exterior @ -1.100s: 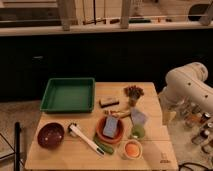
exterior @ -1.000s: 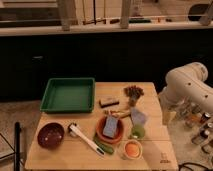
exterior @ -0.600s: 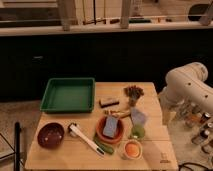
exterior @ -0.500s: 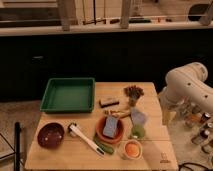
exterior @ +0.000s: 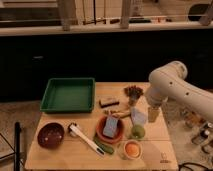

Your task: Place eraser in purple bowl

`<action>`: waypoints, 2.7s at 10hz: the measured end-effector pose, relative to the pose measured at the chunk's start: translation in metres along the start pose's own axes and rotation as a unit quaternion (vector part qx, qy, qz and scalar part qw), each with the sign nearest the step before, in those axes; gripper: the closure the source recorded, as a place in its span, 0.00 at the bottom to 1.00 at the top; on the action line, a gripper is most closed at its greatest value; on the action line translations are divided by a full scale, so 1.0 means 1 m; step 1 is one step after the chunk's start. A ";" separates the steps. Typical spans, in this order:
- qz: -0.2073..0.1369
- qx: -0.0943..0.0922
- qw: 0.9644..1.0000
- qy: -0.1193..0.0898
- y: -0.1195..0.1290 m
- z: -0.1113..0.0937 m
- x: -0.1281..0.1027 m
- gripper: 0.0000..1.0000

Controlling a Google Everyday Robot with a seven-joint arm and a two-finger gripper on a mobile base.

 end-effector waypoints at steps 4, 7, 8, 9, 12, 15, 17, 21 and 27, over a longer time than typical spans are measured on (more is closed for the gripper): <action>-0.011 0.007 1.000 -0.012 -0.014 0.015 -0.021 0.20; -0.019 0.013 0.999 -0.022 -0.024 0.027 -0.034 0.20; -0.024 0.014 0.999 -0.027 -0.027 0.033 -0.039 0.20; -0.028 0.016 0.999 -0.030 -0.030 0.037 -0.042 0.20; -0.043 0.019 0.998 -0.040 -0.038 0.053 -0.056 0.20; -0.056 0.016 0.997 -0.047 -0.043 0.065 -0.068 0.20; -0.062 0.014 0.997 -0.050 -0.046 0.074 -0.073 0.20; -0.083 0.010 0.995 -0.056 -0.055 0.091 -0.085 0.20; -0.109 0.000 0.992 -0.066 -0.066 0.113 -0.098 0.20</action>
